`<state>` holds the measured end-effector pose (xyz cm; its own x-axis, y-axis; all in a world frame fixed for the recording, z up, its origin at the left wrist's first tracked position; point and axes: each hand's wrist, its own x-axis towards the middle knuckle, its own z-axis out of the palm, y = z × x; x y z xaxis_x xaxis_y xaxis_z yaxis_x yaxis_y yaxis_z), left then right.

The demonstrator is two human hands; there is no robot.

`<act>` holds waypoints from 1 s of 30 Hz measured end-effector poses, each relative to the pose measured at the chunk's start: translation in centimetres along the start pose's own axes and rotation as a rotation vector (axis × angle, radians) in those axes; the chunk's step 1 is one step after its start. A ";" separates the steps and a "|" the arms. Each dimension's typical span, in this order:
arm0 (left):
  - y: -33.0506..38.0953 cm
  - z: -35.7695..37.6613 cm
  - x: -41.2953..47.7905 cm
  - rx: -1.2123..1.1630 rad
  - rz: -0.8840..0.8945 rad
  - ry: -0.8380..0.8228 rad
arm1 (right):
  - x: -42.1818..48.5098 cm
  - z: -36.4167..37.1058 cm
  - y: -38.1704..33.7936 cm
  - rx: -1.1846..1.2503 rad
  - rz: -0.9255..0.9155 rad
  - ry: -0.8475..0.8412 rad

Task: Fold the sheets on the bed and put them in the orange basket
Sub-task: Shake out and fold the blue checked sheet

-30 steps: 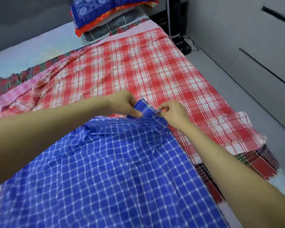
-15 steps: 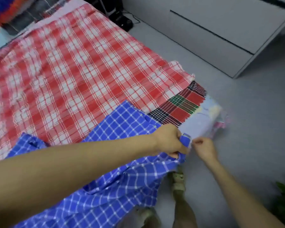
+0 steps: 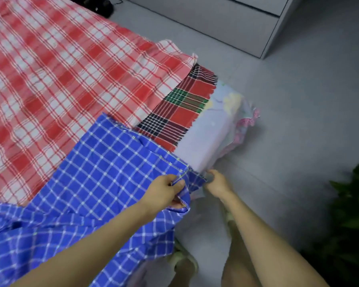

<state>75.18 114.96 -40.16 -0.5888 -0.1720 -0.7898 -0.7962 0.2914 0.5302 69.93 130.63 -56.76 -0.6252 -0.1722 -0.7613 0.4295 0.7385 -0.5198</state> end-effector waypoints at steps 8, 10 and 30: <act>0.2 0.0 4.2 0.084 -0.049 -0.009 | 4.2 1.3 1.3 0.175 -0.056 -0.269; 0.6 0.4 3.8 0.141 -0.081 -0.011 | 2.1 -0.6 1.6 0.184 -0.026 -0.272; 2.1 1.4 -11.3 0.506 0.217 0.443 | -17.4 -5.9 -11.6 0.179 -0.195 -0.320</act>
<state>80.35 118.78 -30.58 -0.8136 -0.3962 -0.4256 -0.5556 0.7455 0.3682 71.98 128.87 -35.20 -0.4839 -0.5130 -0.7090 0.4470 0.5517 -0.7042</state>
